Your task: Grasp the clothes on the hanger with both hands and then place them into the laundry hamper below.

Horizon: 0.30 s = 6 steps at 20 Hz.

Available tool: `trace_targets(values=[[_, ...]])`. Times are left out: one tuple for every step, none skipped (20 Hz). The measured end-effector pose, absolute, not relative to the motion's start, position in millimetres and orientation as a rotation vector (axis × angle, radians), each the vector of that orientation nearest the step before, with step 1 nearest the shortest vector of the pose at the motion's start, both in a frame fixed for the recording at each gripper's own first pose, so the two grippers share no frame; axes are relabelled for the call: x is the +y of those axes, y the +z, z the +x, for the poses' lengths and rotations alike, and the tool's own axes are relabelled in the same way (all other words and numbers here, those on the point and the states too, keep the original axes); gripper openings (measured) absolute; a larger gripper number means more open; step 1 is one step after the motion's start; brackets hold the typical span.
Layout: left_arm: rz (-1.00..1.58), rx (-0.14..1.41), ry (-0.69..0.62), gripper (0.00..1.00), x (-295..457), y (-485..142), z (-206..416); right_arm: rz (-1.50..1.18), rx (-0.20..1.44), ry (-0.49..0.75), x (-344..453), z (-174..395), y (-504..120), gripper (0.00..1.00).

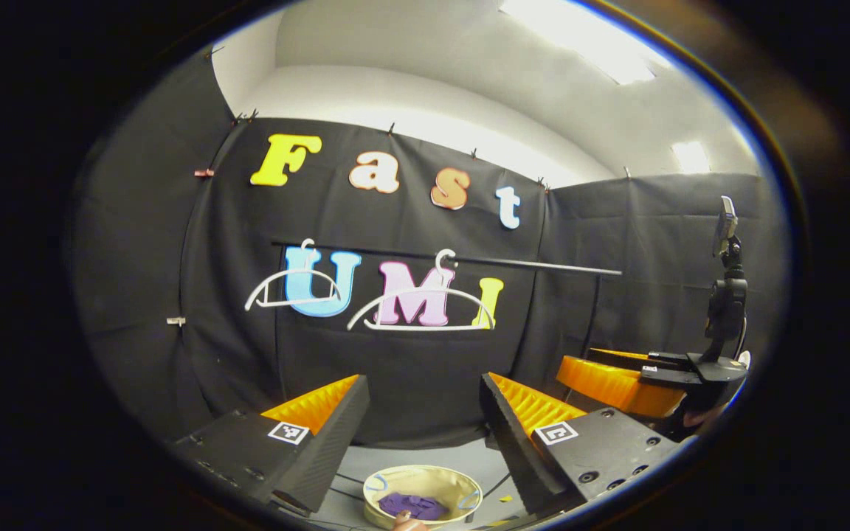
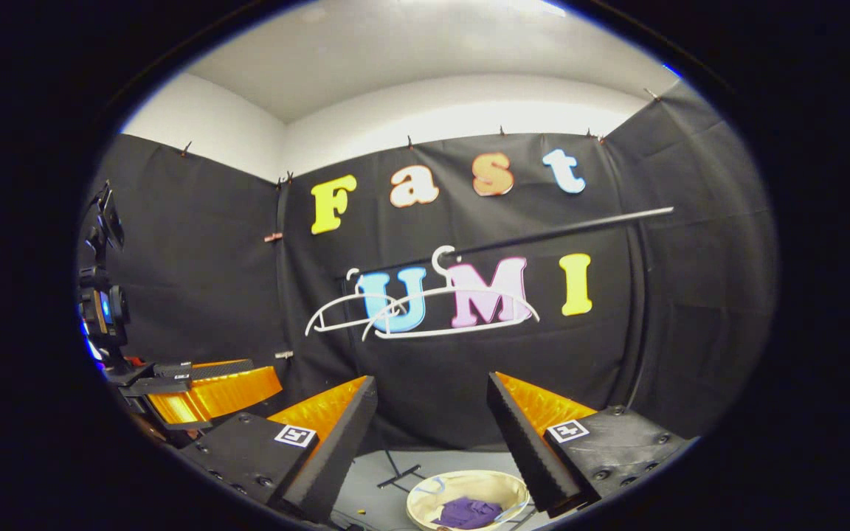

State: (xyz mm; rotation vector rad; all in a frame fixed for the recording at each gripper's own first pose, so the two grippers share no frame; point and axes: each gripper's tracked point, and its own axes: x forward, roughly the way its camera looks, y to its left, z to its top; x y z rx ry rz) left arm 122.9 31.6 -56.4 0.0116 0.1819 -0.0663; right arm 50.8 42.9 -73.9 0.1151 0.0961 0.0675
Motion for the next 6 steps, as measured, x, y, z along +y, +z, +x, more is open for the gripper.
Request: trace_targets(values=[[0.017,0.156,-0.071,0.92,28.9,-44.9,119.2,0.129,0.061,0.064,44.4,46.5,-62.8,1.00],[0.021,0.128,-0.074,0.92,26.1,-34.9,118.5,0.139,0.032,0.065,46.2,43.8,-53.4,0.98],[0.024,0.105,-0.080,0.95,22.9,-24.6,111.2,0.143,0.013,0.075,49.3,42.2,-49.4,0.98],[0.026,0.087,-0.087,0.95,20.8,-19.2,104.7,0.138,-0.002,0.079,50.6,41.5,-45.5,0.98],[0.028,0.070,-0.092,0.95,17.6,-13.2,100.3,0.127,-0.016,0.080,48.3,42.1,-38.8,0.98],[0.035,0.053,-0.094,0.92,12.8,-6.0,100.1,0.118,-0.034,0.084,47.1,42.2,-31.9,0.98]])
